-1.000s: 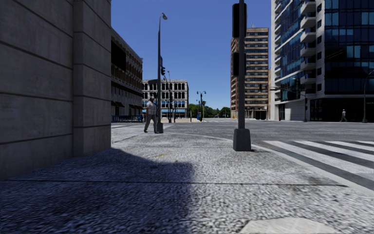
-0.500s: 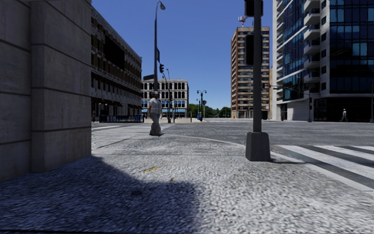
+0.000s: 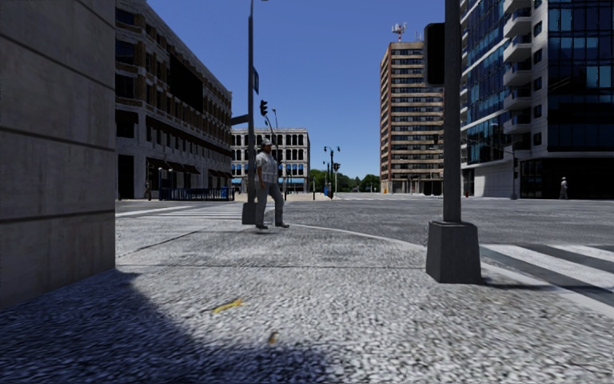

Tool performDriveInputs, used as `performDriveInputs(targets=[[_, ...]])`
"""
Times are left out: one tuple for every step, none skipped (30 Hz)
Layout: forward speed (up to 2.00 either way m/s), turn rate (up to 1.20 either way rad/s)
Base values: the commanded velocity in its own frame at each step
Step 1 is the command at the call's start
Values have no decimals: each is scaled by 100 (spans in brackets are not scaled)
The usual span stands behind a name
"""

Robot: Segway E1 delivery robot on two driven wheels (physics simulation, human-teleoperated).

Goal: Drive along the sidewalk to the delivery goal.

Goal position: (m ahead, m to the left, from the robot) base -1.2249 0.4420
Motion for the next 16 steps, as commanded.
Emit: performDriveInputs(targets=[[0,0],[0,0],[0,0],[0,0],[0,0],[0,0],[0,0],[0,0],[0,0],[0,0],[0,0],[0,0],[0,0],[0,0],[0,0],[0,0]])
